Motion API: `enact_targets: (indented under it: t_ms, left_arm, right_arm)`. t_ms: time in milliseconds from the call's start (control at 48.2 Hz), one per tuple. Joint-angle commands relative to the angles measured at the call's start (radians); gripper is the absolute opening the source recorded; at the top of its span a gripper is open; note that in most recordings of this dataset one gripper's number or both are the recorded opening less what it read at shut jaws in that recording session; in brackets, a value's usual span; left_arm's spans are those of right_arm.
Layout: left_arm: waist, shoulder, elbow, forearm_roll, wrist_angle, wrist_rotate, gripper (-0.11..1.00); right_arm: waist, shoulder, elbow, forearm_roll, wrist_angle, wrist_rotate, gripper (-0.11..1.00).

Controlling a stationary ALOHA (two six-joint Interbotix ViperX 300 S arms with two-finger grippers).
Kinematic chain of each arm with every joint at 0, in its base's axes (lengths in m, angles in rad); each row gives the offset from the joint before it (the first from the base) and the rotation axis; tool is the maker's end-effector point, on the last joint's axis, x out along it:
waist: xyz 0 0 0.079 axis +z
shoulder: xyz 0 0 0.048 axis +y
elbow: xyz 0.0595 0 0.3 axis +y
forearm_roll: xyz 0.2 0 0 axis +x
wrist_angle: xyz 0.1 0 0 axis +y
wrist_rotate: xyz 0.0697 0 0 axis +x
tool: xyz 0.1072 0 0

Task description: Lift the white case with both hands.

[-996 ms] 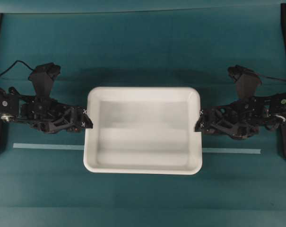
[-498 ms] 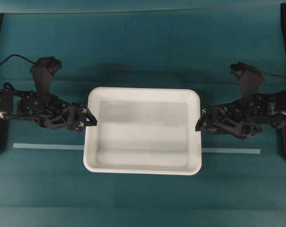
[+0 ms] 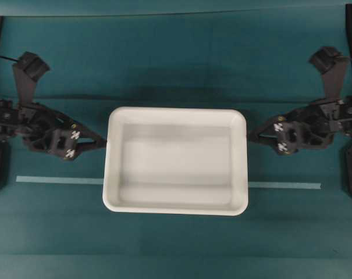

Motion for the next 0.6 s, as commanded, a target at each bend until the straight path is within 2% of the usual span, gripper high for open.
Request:
enact_targets:
  t_ms: [0,228,415,581]
  left_arm:
    - [-0.006,-0.035,-0.020,0.005,-0.003,0.069,0.93]
    - [-0.008,-0.130,-0.028,0.005,-0.003,0.295,0.93]
    - [-0.009,-0.204,-0.025,0.005,-0.009,0.439,0.93]
    - [-0.009,-0.261,-0.028,0.005,-0.011,0.522,0.93]
  right_arm:
    - [-0.002,-0.035,-0.014,-0.060,-0.026,-0.040,0.89]
    - [-0.003,-0.167,0.006,-0.213,-0.055,-0.196,0.89]
    - [-0.003,-0.255,0.011,-0.270,-0.058,-0.311,0.89]
    - [-0.002,-0.318,0.008,-0.278,-0.058,-0.413,0.89]
